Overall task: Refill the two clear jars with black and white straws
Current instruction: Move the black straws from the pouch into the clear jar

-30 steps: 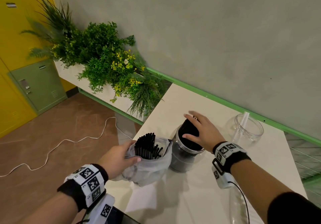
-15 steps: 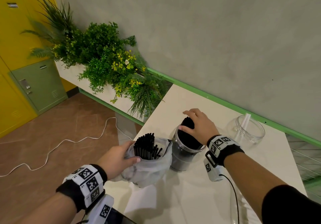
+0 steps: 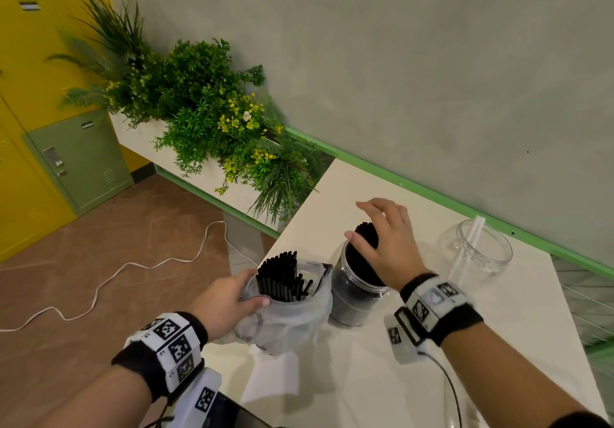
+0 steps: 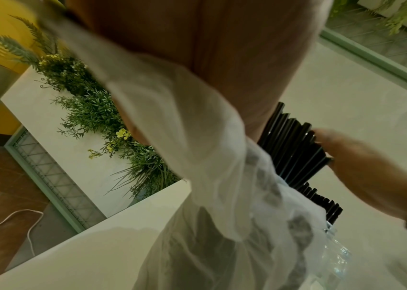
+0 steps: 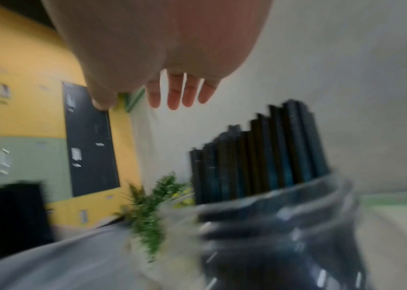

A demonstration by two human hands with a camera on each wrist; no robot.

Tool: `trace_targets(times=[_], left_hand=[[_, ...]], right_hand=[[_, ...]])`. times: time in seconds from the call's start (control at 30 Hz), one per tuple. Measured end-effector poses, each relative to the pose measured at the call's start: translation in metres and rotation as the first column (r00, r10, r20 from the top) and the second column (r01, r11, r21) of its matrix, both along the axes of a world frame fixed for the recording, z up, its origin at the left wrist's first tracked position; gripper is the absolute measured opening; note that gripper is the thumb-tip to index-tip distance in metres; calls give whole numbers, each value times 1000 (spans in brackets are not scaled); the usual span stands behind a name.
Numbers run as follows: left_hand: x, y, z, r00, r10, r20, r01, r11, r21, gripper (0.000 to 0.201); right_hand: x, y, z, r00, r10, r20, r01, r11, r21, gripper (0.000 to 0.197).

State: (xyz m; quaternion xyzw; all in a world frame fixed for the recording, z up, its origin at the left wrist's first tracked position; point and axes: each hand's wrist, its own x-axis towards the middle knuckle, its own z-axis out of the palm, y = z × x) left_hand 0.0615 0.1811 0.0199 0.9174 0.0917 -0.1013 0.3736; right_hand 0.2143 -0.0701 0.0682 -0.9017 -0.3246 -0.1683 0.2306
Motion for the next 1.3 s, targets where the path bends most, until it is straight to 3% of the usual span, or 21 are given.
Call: trace_targets(times=[0.1,0.17,0.23,0.3,0.43,0.53,0.73,0.93,1.03,1.3], left_hand=[[0,3,-6,1000,10,7,-10,1000,-19,53],[0,5,-9,1000,6,30,-5,1000,-26,46],[-1,6,-10,999,-2,53,4,999,-33,36],[-4,7,-13,998,-12,63,15,999,-37,30],[-8,6,-17,999,-7,53,9,999,-36,34],[-9,7,-19,998,8,69,-2,997,-82,36],[-6,12,-21,997,11,75,-3,993,-117,54],[3,10,-24,997,44,56,-38,994,-102,53],[5,11,-26,998,35,56,-29,995,-96,66],[11,5,-24,998,9,66,-3,997,-80,57]], right_hand=[[-49,15,-14,933,216,-289,-177,972,155,80],[-69,27,-30,840,277,-466,-215,960,182,92],[-76,41,-46,794,286,-537,-218,958,188,100],[-75,55,-57,799,266,-540,-205,964,170,95],[-74,72,-60,790,245,-562,-119,960,252,50],[-74,73,-53,775,286,-564,-96,935,342,34],[-74,64,-16,710,357,-607,29,847,531,25],[-74,54,38,782,330,-529,177,696,696,12],[-69,50,56,821,296,-489,237,602,762,9],[-59,38,86,879,274,-390,250,432,866,20]])
